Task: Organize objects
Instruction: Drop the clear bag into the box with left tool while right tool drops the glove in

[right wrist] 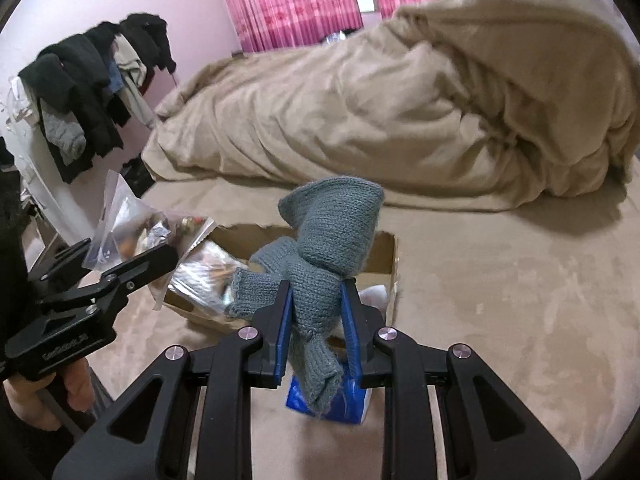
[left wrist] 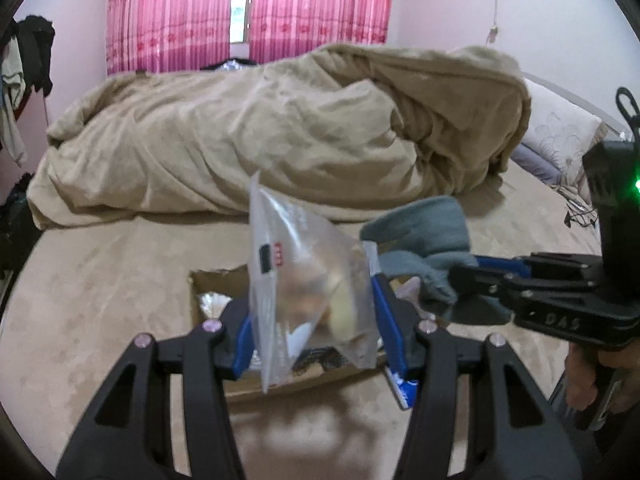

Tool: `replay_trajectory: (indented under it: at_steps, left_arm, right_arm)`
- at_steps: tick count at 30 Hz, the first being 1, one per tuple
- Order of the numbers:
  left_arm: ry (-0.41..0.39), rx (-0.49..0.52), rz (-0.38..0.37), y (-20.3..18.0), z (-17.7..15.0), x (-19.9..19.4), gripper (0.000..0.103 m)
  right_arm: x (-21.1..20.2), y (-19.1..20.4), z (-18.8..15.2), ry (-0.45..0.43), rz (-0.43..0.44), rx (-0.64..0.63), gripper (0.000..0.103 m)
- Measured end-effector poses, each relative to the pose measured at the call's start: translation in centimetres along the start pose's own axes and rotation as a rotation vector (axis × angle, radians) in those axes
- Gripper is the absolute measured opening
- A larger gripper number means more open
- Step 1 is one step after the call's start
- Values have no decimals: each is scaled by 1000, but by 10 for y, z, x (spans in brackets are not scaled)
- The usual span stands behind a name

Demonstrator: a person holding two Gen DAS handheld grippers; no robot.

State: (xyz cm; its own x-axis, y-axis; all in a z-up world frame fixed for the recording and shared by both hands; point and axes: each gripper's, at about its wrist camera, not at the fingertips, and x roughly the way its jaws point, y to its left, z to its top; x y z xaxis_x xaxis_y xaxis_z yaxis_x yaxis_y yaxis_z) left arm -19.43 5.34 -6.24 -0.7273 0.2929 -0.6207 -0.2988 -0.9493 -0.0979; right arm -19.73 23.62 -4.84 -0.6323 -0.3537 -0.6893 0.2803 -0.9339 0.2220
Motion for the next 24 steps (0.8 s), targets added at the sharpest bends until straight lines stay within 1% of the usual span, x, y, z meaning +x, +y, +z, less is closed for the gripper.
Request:
replay_trajectory:
  at_steps: [4,6,8,12,14,16,18,19,20,21,22,23,24]
  left_arm:
    - [36,-28,5,7,-9,29,53]
    - [46,-19,12,7,-13,40,53]
    - [82,-12,-3,8,-17,56,54]
    - [132,-11,5,9,-24,80,54]
    - [163,-38,22,13,-29,88,54]
    - [178,-59,30,16,-31,91,56]
    - [173,-58,36,15,-31,87,58]
    - [170,-55,40,14,-31,85,61]
    - [163,-52,44,13,-30,80,66]
    - [157,-53,49,13,-30,76,74]
    - [146,-60,52,13,-29,70,81]
    - [138,-69,53,15,-28,65,82]
    - [131,-80,53,16,-27,60,82]
  right_arm:
    - [26,-7,-3,39,6,16,25]
    - [34,-11,-4,48,8,28,25]
    - [45,-15,-6,65,6,42,25]
    - [62,-20,-9,87,-2,52,25]
    - [67,-20,-10,86,-1,53,26]
    - [69,-19,-10,81,-14,49,28]
    - [70,-19,-9,81,-18,52,31]
    - [68,-19,-9,78,-21,55,32]
    - [66,-18,-9,73,-21,51,35]
    - [64,-17,-9,73,-24,48,38]
    - [61,-16,-9,70,-26,46,43]
    - [57,-15,-10,65,-23,47,49]
    - [55,-14,-9,64,-21,47,51]
